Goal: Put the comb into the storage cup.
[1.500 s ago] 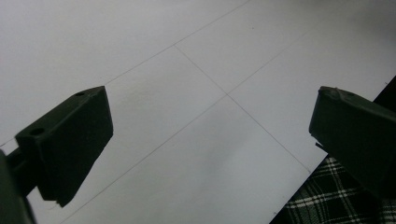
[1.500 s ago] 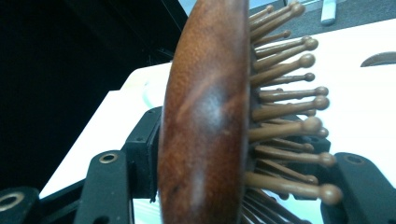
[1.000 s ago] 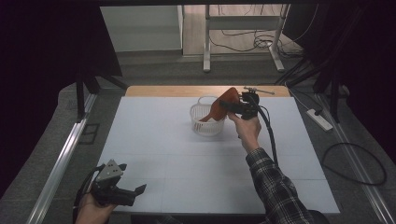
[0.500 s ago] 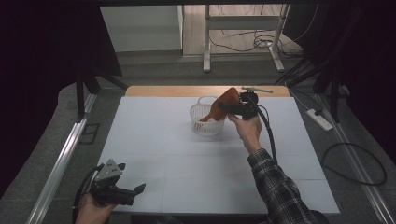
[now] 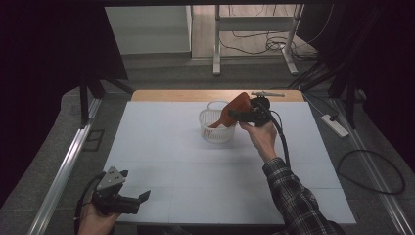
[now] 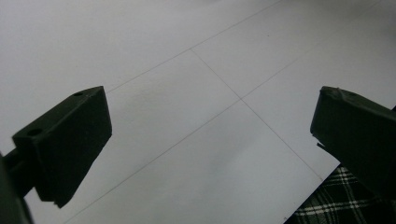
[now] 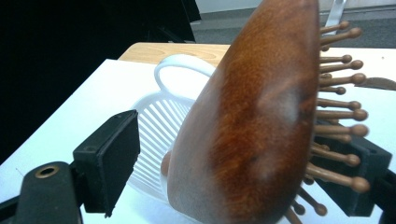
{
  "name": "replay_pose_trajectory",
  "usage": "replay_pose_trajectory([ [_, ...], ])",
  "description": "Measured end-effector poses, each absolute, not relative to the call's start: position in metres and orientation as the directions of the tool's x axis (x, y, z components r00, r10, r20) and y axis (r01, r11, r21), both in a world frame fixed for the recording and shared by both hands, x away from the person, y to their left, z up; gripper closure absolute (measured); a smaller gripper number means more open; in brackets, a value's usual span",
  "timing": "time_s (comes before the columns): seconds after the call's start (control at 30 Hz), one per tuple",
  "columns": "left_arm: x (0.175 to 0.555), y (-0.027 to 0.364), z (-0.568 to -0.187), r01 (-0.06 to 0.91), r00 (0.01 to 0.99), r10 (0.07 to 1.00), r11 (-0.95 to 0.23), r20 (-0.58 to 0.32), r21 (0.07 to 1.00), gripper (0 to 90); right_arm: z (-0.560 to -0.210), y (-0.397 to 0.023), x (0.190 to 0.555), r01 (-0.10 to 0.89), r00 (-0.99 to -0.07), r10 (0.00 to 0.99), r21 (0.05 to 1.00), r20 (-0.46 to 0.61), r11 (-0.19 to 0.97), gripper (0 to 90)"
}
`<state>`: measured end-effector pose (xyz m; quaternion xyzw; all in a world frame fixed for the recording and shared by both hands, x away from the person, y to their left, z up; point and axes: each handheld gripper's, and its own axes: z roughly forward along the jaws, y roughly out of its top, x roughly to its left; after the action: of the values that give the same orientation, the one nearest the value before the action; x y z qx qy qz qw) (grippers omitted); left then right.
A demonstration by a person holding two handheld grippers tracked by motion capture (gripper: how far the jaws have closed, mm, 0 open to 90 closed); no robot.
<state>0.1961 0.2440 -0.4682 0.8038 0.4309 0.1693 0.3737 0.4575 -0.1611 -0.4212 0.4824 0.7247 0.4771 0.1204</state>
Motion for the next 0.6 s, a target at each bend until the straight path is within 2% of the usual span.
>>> replay_pose_trajectory([
  [0.6,0.1965,0.2437,-0.4684,0.566,0.580,0.813,-0.360,-0.048,0.742,0.0,-0.4149,-0.1586,0.4497,0.553,-0.537,0.824,0.813,0.183,0.180,12.2],
])
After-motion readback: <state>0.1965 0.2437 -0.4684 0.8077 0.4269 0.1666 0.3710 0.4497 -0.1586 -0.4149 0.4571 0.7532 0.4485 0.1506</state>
